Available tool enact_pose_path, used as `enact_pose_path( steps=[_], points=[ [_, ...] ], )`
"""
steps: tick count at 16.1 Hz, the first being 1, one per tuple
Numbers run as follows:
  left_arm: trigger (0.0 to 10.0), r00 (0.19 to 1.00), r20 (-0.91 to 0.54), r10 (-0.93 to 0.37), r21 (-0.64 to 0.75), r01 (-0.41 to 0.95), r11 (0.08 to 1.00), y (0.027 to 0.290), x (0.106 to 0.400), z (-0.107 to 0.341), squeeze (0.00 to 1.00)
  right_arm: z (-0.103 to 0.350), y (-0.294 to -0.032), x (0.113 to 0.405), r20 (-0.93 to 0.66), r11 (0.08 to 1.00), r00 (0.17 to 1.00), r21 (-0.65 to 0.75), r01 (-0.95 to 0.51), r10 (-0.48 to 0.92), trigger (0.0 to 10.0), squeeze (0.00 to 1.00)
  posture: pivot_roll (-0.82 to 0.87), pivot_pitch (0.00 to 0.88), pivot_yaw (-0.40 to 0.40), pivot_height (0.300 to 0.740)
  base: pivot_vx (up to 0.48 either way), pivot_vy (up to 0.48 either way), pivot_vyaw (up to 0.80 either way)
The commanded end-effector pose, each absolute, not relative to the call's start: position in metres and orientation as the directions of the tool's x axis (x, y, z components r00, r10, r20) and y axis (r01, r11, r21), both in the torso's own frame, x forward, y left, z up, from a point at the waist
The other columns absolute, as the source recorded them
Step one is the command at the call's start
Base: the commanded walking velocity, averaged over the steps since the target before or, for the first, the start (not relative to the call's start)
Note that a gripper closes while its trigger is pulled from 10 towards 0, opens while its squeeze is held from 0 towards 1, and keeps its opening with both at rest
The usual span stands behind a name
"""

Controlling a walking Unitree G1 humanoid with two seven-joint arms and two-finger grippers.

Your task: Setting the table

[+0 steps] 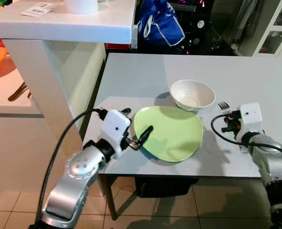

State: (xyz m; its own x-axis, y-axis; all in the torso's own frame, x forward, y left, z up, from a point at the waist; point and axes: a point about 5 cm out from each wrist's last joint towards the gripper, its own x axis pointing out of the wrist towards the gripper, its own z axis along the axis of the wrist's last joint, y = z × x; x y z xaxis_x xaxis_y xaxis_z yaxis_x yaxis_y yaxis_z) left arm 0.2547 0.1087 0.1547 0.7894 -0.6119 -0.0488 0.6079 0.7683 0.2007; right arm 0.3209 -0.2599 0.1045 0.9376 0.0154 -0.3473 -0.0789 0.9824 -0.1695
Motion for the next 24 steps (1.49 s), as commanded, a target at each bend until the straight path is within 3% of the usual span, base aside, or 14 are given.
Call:
enact_pose_path(
  steps=[1,4,12,21,22,23,24],
  points=[
    [10.0,0.769,-0.062,-0.636,0.222,0.632,0.743,0.109,0.255,0.154,0.00,0.104,-0.253,0.326,-0.342,0.979,0.939,-0.180,-0.094,0.028,10.0,0.00,0.00,0.000,-0.008,0.740,0.000,0.000,0.00],
    [10.0,0.740,-0.111,-0.663,0.244,0.667,0.704,0.112,0.251,0.152,0.00,0.091,-0.252,0.328,-0.399,0.961,0.917,-0.256,-0.106,-0.005,10.0,0.00,0.02,0.000,-0.001,0.740,0.000,0.000,0.00],
    [10.0,0.717,-0.148,-0.681,0.252,0.693,0.675,0.124,0.242,0.155,0.00,0.080,-0.246,0.342,-0.454,0.992,0.890,-0.126,-0.017,-0.042,10.0,0.00,0.08,0.000,-0.006,0.740,0.000,0.000,0.00],
    [10.0,0.658,-0.164,-0.735,0.234,0.750,0.619,0.119,0.237,0.158,0.00,0.064,-0.239,0.340,-0.533,0.995,0.845,-0.095,-0.001,-0.050,10.0,0.00,0.10,0.000,0.001,0.740,0.000,0.000,0.00],
    [10.0,0.638,-0.168,-0.751,0.220,0.767,0.603,0.117,0.235,0.157,0.00,0.063,-0.239,0.339,-0.539,0.996,0.841,-0.089,0.000,-0.048,10.0,0.78,0.10,0.000,0.001,0.740,0.000,0.000,0.00],
    [10.0,0.608,-0.176,-0.775,0.201,0.792,0.576,0.115,0.231,0.157,0.00,0.062,-0.240,0.339,-0.543,0.996,0.838,-0.090,0.004,-0.052,10.0,1.00,0.10,0.000,0.001,0.740,0.000,0.000,0.00],
    [10.0,0.593,-0.180,-0.785,0.192,0.803,0.564,0.114,0.230,0.157,0.00,0.062,-0.241,0.339,-0.545,0.996,0.837,-0.088,0.005,-0.052,10.0,1.00,0.10,0.000,0.001,0.740,0.000,0.000,0.00]
  ],
)
